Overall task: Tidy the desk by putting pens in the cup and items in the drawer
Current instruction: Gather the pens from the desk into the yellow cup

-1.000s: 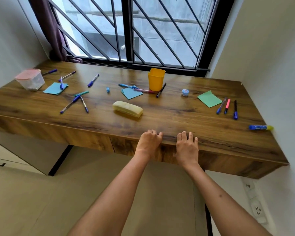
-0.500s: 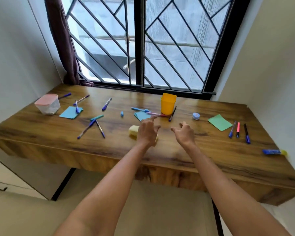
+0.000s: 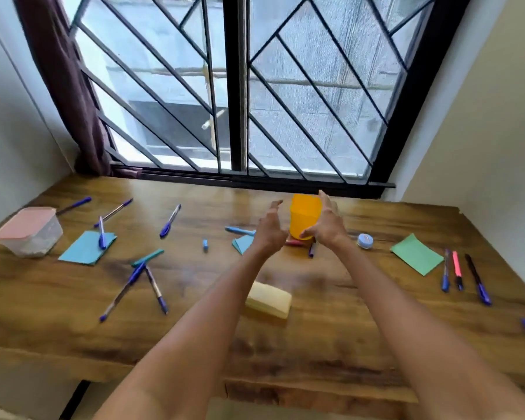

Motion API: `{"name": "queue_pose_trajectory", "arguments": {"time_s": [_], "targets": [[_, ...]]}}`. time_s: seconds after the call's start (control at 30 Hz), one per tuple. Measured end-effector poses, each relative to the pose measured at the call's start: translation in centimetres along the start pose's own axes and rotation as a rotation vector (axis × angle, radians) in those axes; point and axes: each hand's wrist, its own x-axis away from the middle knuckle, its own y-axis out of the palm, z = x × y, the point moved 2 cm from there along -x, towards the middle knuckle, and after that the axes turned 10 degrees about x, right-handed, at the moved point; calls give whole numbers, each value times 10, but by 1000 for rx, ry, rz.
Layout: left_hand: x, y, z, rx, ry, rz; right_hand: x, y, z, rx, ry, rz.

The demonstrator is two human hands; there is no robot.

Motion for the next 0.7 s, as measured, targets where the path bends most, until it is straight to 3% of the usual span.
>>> {"name": "queue_pose_trajectory", "arguments": {"time_s": [0.3, 0.5, 0.7], "targets": [[-79, 25, -18, 188, -146, 34, -75, 27, 13, 147, -42, -155], [-91, 19, -32, 202, -156, -5, -88, 38, 6, 108, -70, -94], [-82, -34, -37, 93, -100, 208, -74, 46, -49, -33, -171, -49]]}}
